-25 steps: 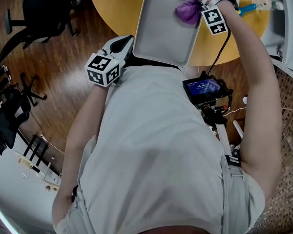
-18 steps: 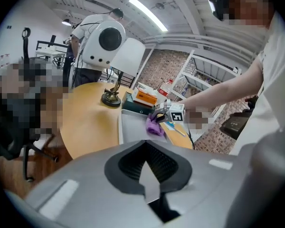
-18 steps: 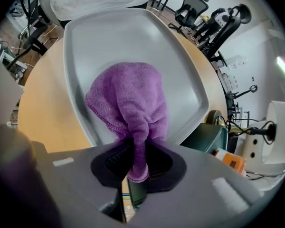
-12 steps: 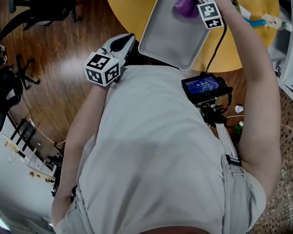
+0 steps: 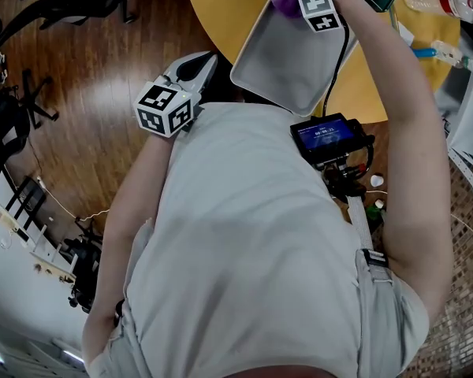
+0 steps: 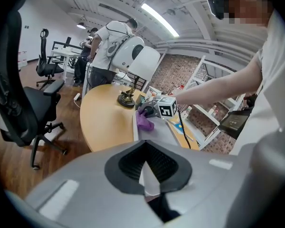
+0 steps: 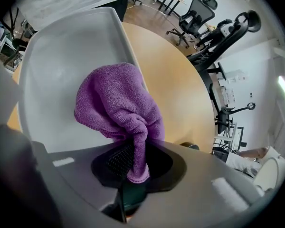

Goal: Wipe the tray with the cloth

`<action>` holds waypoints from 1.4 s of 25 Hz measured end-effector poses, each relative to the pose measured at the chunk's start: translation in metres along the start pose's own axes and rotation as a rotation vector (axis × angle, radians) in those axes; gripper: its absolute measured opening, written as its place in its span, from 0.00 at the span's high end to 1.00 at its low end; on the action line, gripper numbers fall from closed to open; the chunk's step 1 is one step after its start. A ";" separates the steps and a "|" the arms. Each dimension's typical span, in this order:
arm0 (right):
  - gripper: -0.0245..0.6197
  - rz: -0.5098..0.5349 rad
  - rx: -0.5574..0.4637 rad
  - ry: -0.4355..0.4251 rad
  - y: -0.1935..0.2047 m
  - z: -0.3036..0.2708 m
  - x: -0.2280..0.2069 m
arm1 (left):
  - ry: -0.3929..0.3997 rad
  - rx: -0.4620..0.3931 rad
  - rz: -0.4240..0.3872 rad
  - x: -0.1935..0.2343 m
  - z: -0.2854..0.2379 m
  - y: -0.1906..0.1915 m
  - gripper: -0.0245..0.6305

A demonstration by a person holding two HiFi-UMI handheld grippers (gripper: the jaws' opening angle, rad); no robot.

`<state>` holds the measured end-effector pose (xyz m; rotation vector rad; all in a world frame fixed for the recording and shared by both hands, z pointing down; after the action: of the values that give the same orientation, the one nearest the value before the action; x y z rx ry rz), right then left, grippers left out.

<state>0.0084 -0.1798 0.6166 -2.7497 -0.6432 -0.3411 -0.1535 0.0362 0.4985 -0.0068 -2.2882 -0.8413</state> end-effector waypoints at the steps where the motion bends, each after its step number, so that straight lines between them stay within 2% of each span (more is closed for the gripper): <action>1: 0.87 -0.004 0.002 0.008 0.001 0.000 -0.001 | 0.004 0.002 0.000 0.000 -0.001 -0.001 0.96; 6: 0.87 -0.046 0.051 0.073 0.003 0.009 0.001 | 0.029 0.007 -0.030 -0.009 0.001 -0.007 0.96; 12: 0.87 -0.239 0.081 0.186 0.010 0.045 0.018 | 0.069 0.018 -0.075 -0.012 -0.006 -0.014 0.96; 18: 0.87 -0.598 0.051 0.274 0.003 0.085 0.039 | 0.128 0.039 -0.123 -0.013 -0.020 -0.018 0.96; 22: 0.87 -0.856 0.144 0.321 0.012 0.140 0.093 | 0.240 0.086 -0.231 -0.042 -0.034 -0.021 0.96; 26: 0.87 -1.089 0.208 0.344 0.026 0.179 0.155 | 0.291 0.122 -0.283 -0.074 -0.044 -0.014 0.96; 31: 0.87 -1.413 0.290 0.323 0.041 0.192 0.239 | 0.325 0.165 -0.323 -0.086 -0.060 -0.011 0.96; 35: 0.87 -1.599 0.317 0.226 0.027 0.177 0.298 | 0.327 0.180 -0.338 -0.089 -0.061 -0.011 0.96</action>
<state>0.3086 -0.0264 0.5338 -1.2993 -2.3669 -0.7107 -0.0510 0.0121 0.4720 0.5711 -2.0708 -0.7344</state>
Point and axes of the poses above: the fingertips, and each gripper's own axes: z backward along the fingers, x to its left, y out of its underside, the point moved 3 cm from there along z, backward along the fingers, and after that the axes turned 11 degrees about z, right-handed, at the moved point
